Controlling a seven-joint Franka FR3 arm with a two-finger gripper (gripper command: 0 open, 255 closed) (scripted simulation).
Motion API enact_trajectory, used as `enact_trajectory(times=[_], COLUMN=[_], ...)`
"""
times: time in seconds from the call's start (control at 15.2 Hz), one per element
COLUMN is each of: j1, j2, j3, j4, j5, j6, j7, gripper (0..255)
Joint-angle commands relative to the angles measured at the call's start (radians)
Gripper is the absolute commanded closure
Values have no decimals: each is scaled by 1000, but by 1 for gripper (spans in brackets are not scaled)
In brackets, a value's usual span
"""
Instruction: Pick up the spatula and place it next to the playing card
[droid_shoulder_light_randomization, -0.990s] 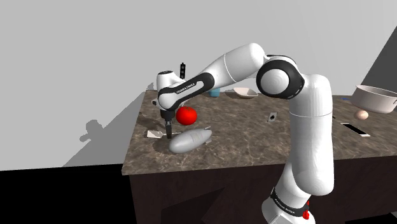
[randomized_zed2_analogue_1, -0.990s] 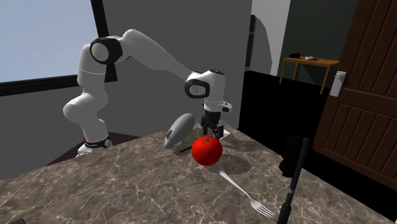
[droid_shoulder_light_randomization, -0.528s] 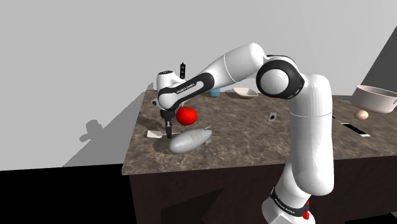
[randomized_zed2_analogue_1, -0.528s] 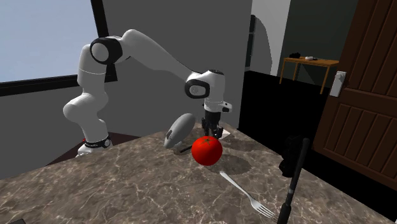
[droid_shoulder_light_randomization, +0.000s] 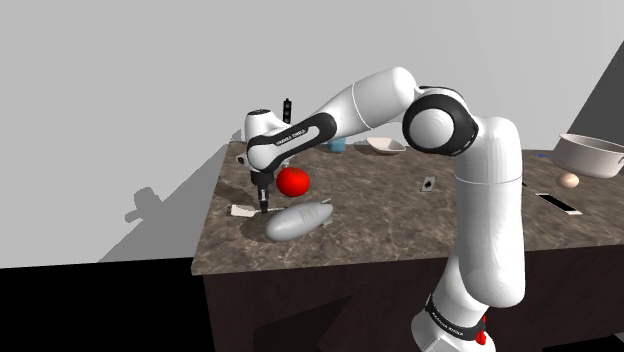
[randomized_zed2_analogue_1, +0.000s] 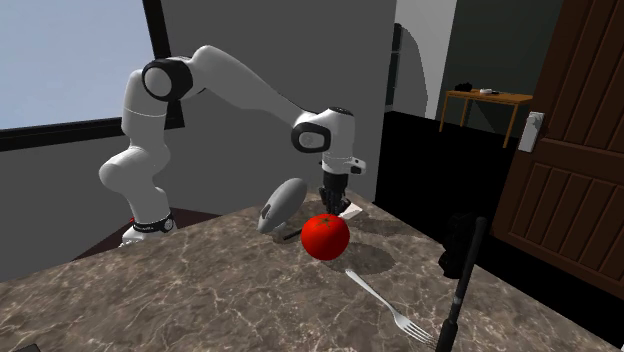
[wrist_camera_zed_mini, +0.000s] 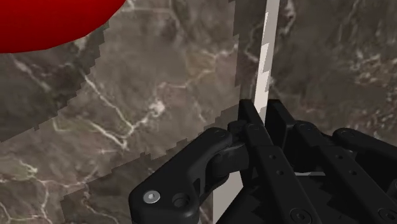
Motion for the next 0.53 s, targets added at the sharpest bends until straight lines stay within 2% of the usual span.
enact_trajectory(times=[0.0,0.46], j1=[-2,-2], j2=[0,-43], j3=[-4,-3], j4=[-17,20], j5=[-3,-2], j6=[10,-70], j7=[3,1], gripper=[255,255])
